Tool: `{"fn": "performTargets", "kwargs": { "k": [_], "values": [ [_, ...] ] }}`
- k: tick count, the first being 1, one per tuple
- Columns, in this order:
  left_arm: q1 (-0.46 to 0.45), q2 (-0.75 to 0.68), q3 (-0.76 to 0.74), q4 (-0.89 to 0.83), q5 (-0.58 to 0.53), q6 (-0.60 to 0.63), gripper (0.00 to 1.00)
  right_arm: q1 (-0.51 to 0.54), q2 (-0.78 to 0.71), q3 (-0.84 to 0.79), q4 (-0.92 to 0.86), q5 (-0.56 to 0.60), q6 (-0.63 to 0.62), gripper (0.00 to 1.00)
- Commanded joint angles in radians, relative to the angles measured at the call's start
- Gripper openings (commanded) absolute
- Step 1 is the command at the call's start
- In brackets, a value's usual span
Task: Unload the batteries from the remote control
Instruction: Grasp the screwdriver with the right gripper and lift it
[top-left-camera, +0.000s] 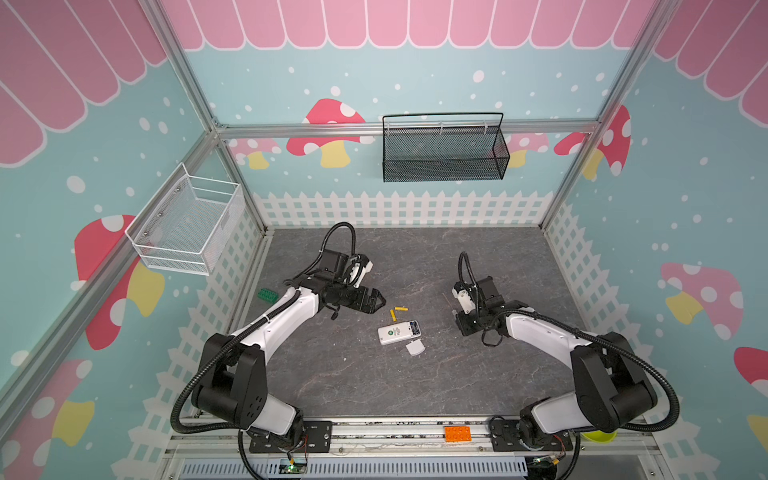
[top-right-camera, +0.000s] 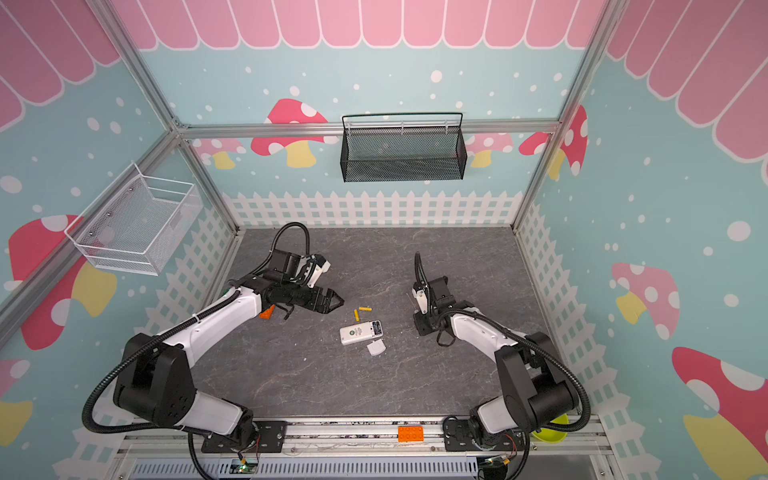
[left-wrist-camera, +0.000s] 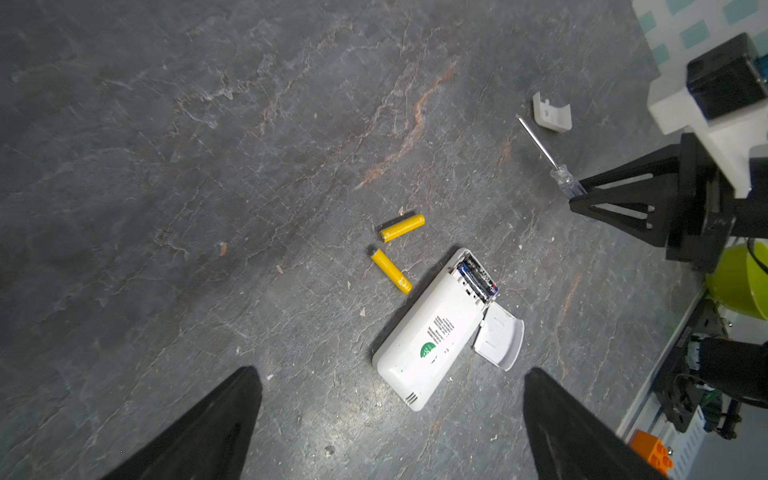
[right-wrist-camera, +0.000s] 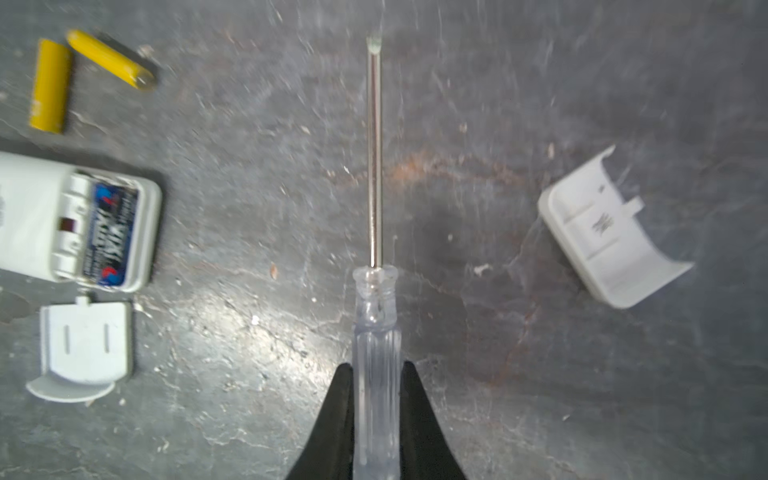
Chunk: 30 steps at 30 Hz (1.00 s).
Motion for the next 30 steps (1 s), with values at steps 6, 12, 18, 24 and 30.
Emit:
{"fn": "performTargets", "kwargs": {
  "k": [6, 12, 18, 24, 30],
  "values": [
    [0.080, -0.055, 0.082, -0.012, 0.260, -0.075, 0.97, 0.079, -0.161, 0.014, 0.175, 0.086, -0.391, 0.06],
    [0.089, -0.065, 0.061, 0.060, 0.416, -0.181, 0.94, 0.115, -0.256, -0.069, 0.330, -0.038, -0.728, 0.01],
    [0.076, -0.053, -0.004, 0.237, 0.518, -0.375, 0.91, 0.171, -0.267, -0.095, 0.394, -0.032, -0.939, 0.00],
    [0.007, -0.022, -0.030, 0.284, 0.526, -0.406, 0.87, 0.220, -0.242, -0.079, 0.411, -0.004, -0.953, 0.00],
    [-0.058, 0.022, -0.027, 0.281, 0.475, -0.393, 0.74, 0.247, -0.207, -0.058, 0.417, -0.021, -0.903, 0.00]
  ]
}}
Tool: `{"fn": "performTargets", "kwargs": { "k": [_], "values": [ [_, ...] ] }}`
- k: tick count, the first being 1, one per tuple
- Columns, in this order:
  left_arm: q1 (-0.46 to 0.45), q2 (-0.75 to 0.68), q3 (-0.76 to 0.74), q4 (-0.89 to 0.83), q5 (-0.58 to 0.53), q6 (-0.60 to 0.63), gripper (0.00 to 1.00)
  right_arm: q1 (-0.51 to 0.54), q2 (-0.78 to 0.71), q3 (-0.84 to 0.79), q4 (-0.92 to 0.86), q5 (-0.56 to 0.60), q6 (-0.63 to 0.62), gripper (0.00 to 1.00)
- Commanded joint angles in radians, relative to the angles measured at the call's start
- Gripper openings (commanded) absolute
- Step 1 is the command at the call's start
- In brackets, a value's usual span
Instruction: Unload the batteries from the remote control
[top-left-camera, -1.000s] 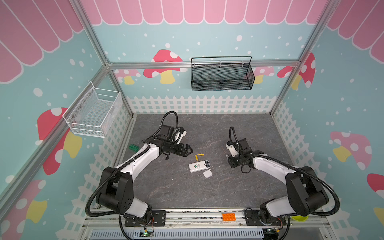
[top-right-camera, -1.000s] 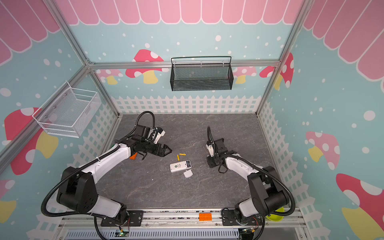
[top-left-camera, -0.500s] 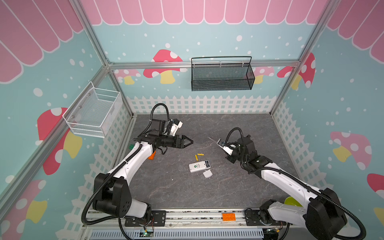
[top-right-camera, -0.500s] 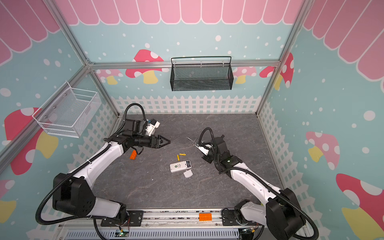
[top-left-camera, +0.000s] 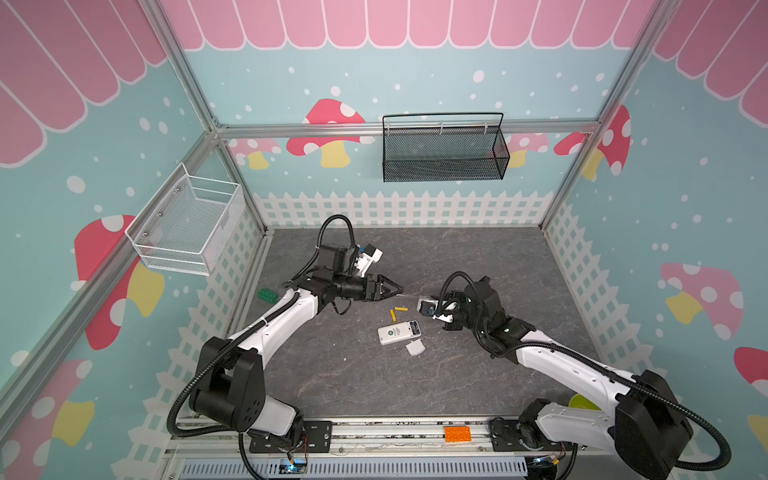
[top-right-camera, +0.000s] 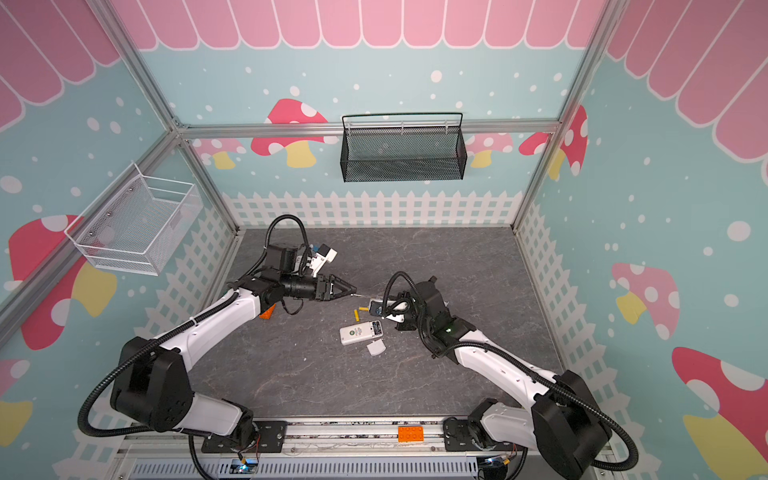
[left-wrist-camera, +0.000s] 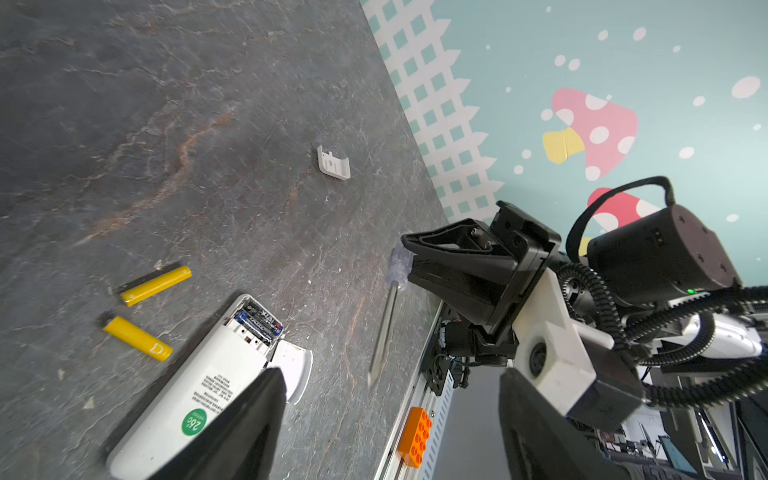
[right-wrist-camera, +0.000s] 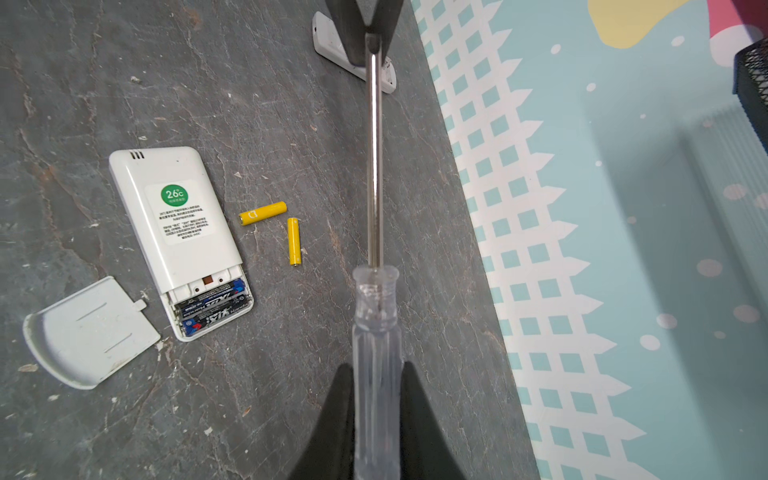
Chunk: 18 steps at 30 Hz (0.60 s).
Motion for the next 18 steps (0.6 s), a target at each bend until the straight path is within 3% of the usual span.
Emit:
{"fn": "performTargets", "kwargs": {
  "k": [1, 10, 18],
  "values": [
    [-0.021, 0.030, -0.003, 0.018, -0.019, -0.012, 0.71, 0.018, 0.027, 0.040, 0.026, -0.008, 0.015, 0.00],
    [-0.057, 0.058, 0.020, -0.019, -0.057, 0.024, 0.51, 0.045, 0.056, 0.040, 0.049, -0.012, 0.060, 0.00],
    [-0.056, 0.060, 0.019, -0.040, -0.081, 0.050, 0.15, 0.048, 0.053, 0.024, 0.075, -0.008, 0.076, 0.00]
  ]
}}
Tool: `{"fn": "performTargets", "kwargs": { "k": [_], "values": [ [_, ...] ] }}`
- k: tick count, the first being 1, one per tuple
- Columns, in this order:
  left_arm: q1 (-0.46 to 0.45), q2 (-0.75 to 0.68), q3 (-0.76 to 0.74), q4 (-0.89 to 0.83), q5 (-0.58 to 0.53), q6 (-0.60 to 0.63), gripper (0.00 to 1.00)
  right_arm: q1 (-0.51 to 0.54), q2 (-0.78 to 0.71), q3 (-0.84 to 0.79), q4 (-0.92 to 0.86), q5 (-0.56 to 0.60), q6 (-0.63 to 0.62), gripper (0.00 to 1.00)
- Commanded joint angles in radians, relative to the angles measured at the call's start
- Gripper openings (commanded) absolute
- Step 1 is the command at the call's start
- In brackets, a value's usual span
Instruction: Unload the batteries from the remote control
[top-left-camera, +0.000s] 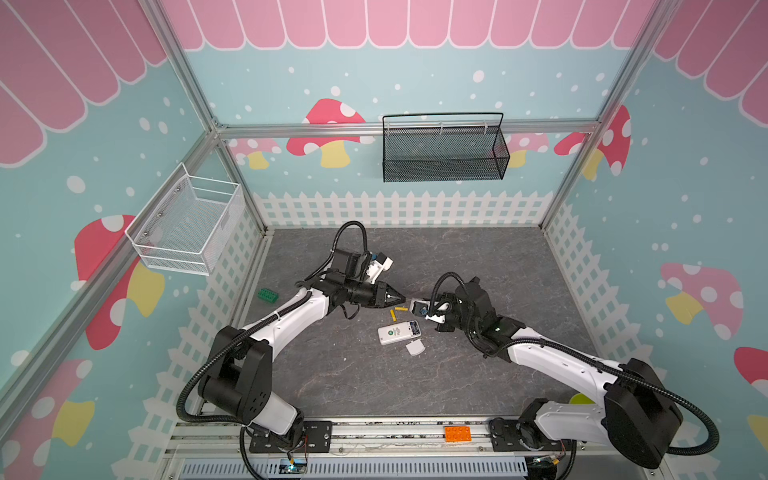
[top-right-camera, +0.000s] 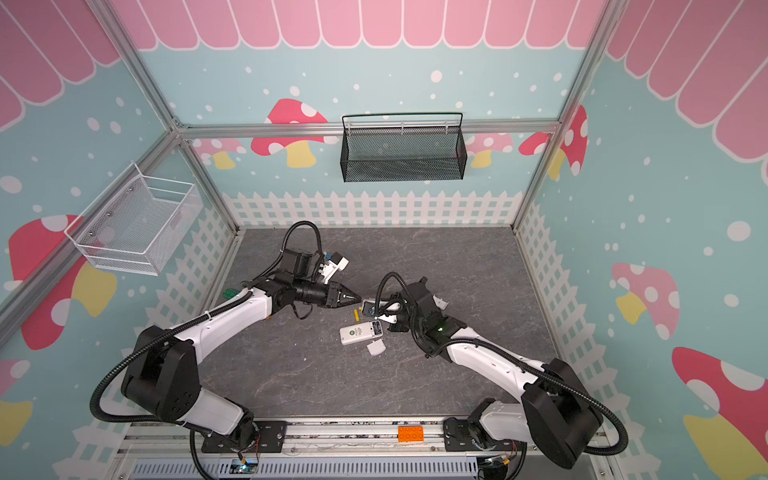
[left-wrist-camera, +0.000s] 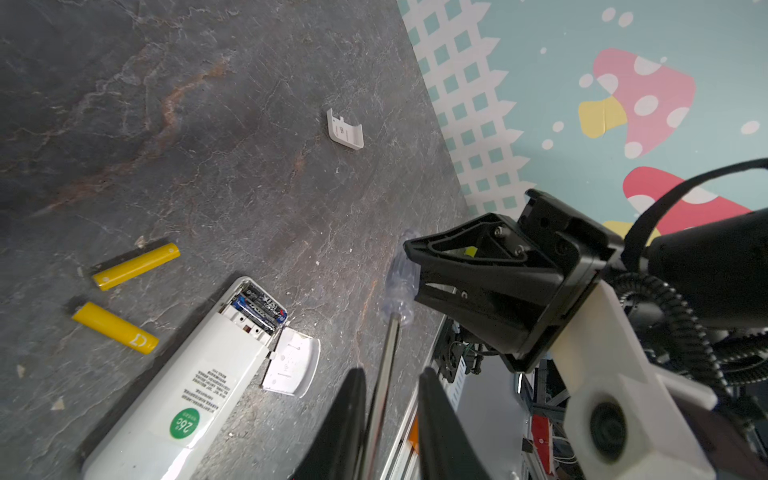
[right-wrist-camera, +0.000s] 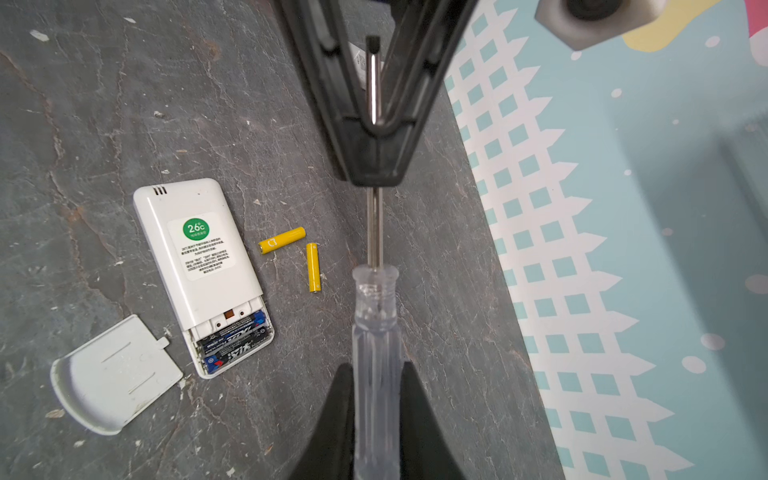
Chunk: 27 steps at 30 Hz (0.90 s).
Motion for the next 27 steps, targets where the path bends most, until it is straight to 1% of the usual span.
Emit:
{"fn": "performTargets", "kwargs": {
  "k": [1, 4, 6, 7, 9, 10, 12, 15, 16, 18, 19, 20, 21, 22, 23, 25, 27],
  "values": [
    [-0.003, 0.010, 0.015, -0.010, -0.025, 0.019, 0.11, 0.008, -0.007, 0.002, 0.042, -0.007, 0.008, 0.00],
    [0.002, 0.006, 0.021, -0.036, -0.034, 0.041, 0.02, 0.008, -0.017, -0.001, 0.030, -0.004, 0.027, 0.00],
    [0.004, -0.001, 0.022, -0.053, -0.045, 0.057, 0.00, 0.008, -0.038, -0.017, 0.037, -0.010, 0.037, 0.05],
    [0.007, -0.007, 0.019, -0.052, -0.048, 0.065, 0.00, 0.008, -0.048, -0.031, 0.044, -0.008, 0.036, 0.10],
    [0.016, -0.013, 0.011, -0.052, -0.043, 0.080, 0.00, 0.005, -0.067, -0.051, 0.056, 0.004, 0.053, 0.22],
    [0.026, -0.017, 0.011, -0.058, -0.039, 0.086, 0.00, 0.005, -0.075, -0.053, 0.055, 0.012, 0.070, 0.26],
    [0.053, -0.025, 0.013, -0.067, -0.032, 0.094, 0.00, 0.003, -0.099, -0.061, 0.057, 0.010, 0.122, 0.36],
    [0.085, -0.043, 0.003, -0.058, -0.011, 0.115, 0.00, -0.013, -0.132, -0.102, 0.101, -0.016, 0.214, 0.54],
    [0.097, -0.047, 0.001, -0.057, 0.012, 0.130, 0.00, -0.023, -0.137, -0.112, 0.121, -0.015, 0.264, 0.61],
    [0.122, -0.057, -0.002, -0.057, 0.064, 0.144, 0.00, -0.047, -0.139, -0.111, 0.140, -0.010, 0.383, 0.69],
    [0.135, -0.063, -0.001, -0.057, 0.090, 0.147, 0.00, -0.058, -0.135, -0.106, 0.147, 0.011, 0.454, 0.75],
    [0.147, -0.070, -0.005, -0.047, 0.111, 0.152, 0.00, -0.070, -0.131, -0.101, 0.151, 0.034, 0.527, 0.84],
    [0.155, -0.076, -0.012, -0.034, 0.128, 0.157, 0.00, -0.081, -0.127, -0.098, 0.151, 0.045, 0.581, 0.99],
    [0.164, -0.083, -0.022, -0.021, 0.146, 0.162, 0.00, -0.098, -0.124, -0.097, 0.148, 0.037, 0.638, 0.98],
    [0.173, -0.087, -0.028, -0.013, 0.168, 0.168, 0.00, -0.120, -0.123, -0.095, 0.149, 0.004, 0.695, 0.98],
    [0.192, -0.093, -0.037, -0.006, 0.211, 0.175, 0.00, -0.175, -0.118, -0.085, 0.159, -0.107, 0.796, 0.98],
    [0.206, -0.099, -0.044, 0.003, 0.241, 0.185, 0.01, -0.236, -0.112, -0.082, 0.189, -0.222, 0.937, 0.98]
  ]
}}
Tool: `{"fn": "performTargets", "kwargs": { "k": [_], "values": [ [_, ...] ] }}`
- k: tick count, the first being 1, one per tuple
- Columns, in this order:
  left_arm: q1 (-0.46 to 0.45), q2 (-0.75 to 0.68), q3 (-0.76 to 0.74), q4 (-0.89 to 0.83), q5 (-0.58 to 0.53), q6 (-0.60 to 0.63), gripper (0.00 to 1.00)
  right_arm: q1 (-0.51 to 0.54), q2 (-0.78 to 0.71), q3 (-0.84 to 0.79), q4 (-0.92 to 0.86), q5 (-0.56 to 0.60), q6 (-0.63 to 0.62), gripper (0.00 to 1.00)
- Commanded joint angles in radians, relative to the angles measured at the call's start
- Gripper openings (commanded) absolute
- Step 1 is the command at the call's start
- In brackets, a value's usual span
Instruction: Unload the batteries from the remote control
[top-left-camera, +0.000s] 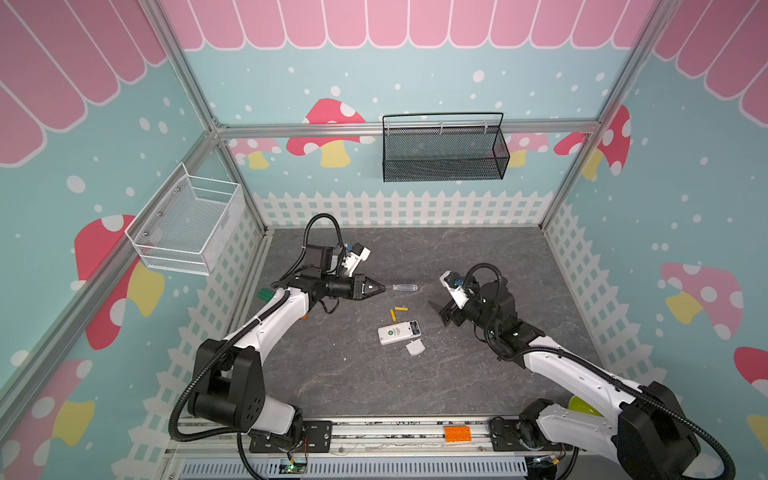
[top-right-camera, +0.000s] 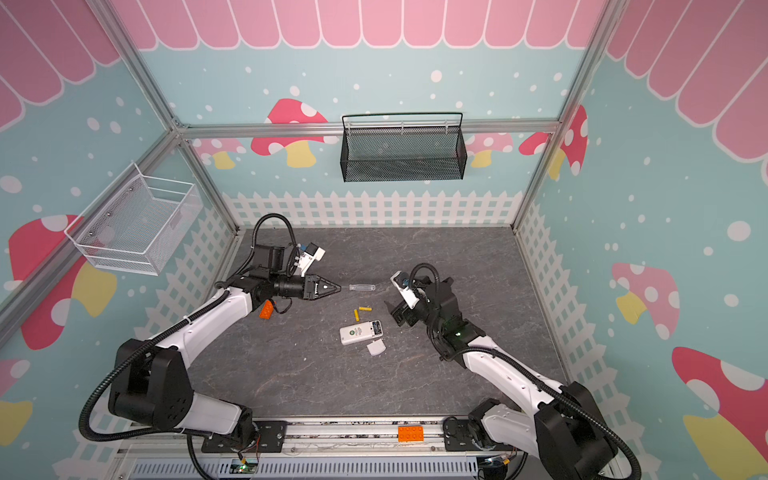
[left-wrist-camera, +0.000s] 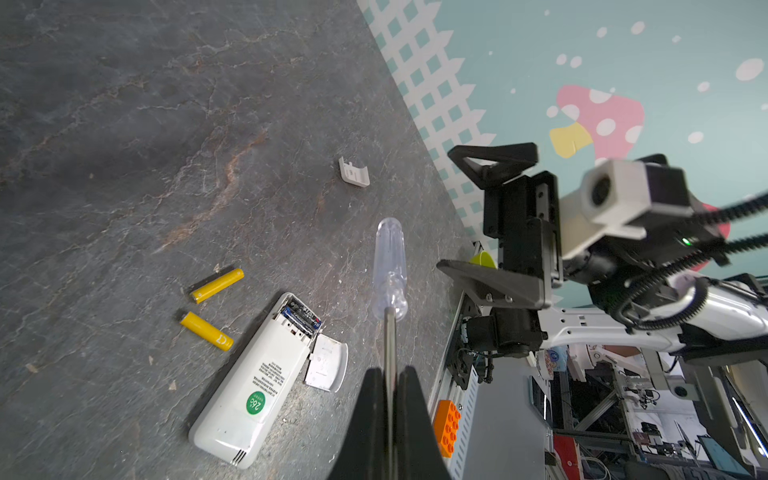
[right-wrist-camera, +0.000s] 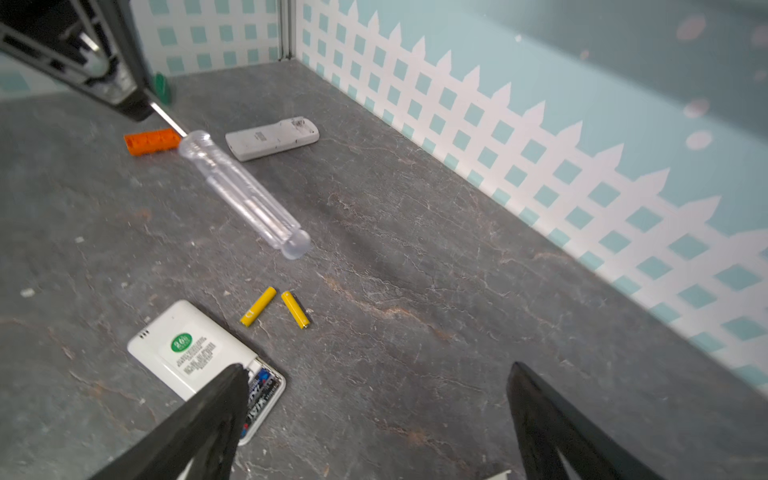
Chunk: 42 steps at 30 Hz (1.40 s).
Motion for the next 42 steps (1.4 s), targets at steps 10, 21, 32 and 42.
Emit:
{"fn": "performTargets", "kwargs": {
  "k": [10, 21, 32, 42],
  "values": [
    [0.034, -0.025, -0.037, 0.095, 0.187, 0.035, 0.05, -0.126, 0.151, -0.029, 0.466, -0.510, 0.723, 0.99],
    [0.025, -0.007, -0.030, 0.126, 0.215, 0.001, 0.05, -0.068, 0.392, 0.071, 0.783, -0.678, 1.016, 0.84],
    [-0.033, 0.022, -0.035, 0.222, 0.238, -0.082, 0.05, -0.012, 0.504, 0.133, 0.859, -0.790, 1.035, 0.68],
    [-0.047, 0.033, -0.047, 0.278, 0.233, -0.142, 0.04, 0.010, 0.517, 0.122, 0.925, -0.816, 1.075, 0.47]
  ]
}}
